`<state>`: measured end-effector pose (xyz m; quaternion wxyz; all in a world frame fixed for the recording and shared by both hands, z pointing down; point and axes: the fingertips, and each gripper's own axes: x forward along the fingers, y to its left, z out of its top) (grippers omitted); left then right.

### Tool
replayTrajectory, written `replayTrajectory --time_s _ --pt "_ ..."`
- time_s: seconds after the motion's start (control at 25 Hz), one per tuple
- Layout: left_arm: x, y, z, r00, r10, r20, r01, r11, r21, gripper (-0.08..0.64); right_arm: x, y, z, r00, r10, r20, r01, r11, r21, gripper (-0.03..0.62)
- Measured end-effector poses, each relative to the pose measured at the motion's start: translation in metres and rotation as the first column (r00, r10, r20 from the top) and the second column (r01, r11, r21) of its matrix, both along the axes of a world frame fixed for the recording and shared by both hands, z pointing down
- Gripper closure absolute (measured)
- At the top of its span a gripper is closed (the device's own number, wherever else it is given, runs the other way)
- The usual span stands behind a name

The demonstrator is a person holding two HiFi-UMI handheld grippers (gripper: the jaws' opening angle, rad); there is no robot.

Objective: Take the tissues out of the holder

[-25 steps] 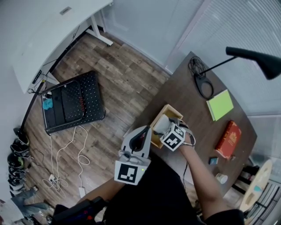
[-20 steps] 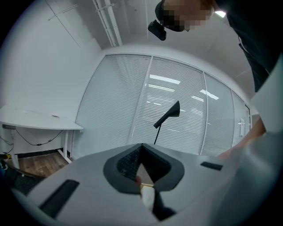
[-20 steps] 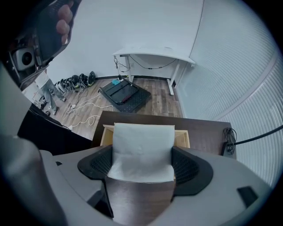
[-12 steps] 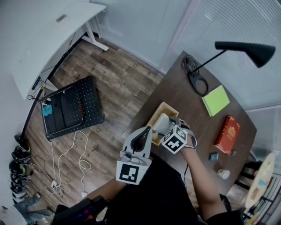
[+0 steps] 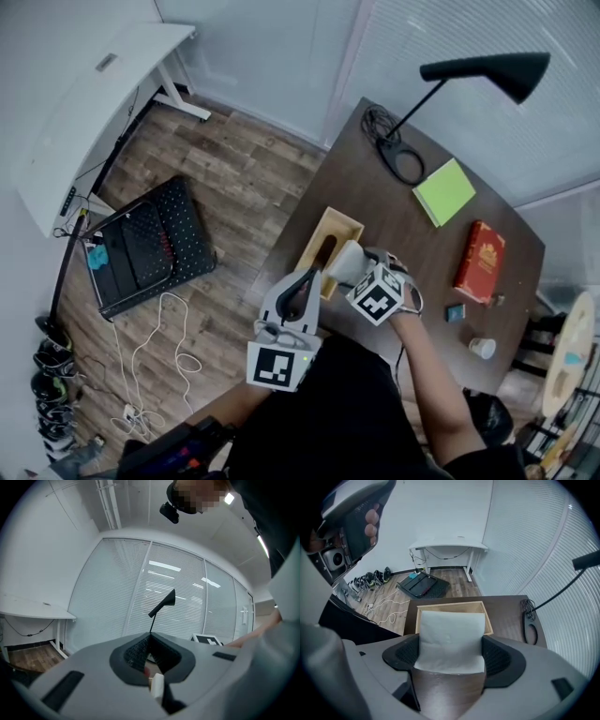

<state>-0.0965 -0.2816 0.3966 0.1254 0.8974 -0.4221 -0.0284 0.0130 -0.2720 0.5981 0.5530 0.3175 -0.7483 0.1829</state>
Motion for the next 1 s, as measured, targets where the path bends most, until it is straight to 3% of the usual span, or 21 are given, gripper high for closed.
replayTrajectory --time_s 0.16,0.44,0.68,1.0 --pt "0.014 0.008 -0.001 0.999 0.041 0.0 -0.041 0.999 0.0 0.561 0.013 0.012 0.001 0.999 0.041 0.018 -0.041 0.999 -0.009 0.167" --pt "0.025 0.015 -0.001 0.997 0.079 -0.001 -0.079 0.997 0.007 0.561 0.038 0.029 0.003 0.996 0.076 -0.043 -0.077 0.997 -0.007 0.167" --pt "0.029 0.021 0.002 0.997 0.079 -0.003 -0.079 0.997 0.003 0.561 0.045 0.036 0.007 0.993 0.118 -0.016 -0.118 0.993 -0.006 0.167" --pt "0.034 0.023 -0.003 0.997 0.083 0.004 -0.083 0.996 0.021 0.561 0.05 0.042 0.01 0.996 0.087 -0.006 -0.087 0.996 -0.025 0.167"
